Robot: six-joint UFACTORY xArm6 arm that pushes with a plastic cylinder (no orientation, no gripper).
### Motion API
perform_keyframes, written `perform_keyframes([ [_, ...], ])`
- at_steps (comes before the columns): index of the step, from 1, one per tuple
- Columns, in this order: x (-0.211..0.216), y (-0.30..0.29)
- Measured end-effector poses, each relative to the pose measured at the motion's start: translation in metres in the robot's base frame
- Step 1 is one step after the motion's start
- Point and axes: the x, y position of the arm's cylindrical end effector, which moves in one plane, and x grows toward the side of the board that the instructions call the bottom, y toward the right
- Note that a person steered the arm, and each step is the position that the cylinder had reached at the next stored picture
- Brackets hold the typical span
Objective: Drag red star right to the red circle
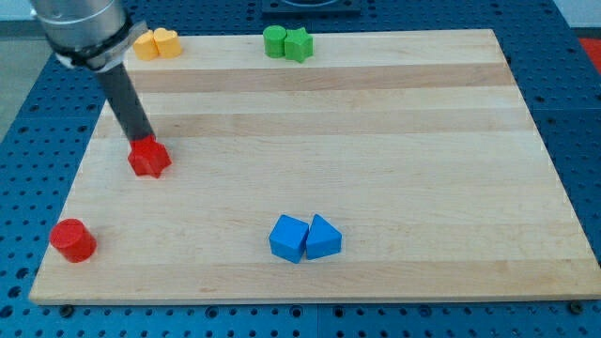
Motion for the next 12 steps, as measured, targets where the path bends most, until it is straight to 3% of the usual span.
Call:
perform_keyframes([
  [1, 0.048, 0.0],
  [2, 0.068, 0.0],
  [3, 0.024, 0.0],
  [4, 0.011, 0.023],
  [6, 0.066, 0.027],
  [9, 0.098, 0.015],
  [11, 0.1, 0.026],
  [12, 0.092, 0.061],
])
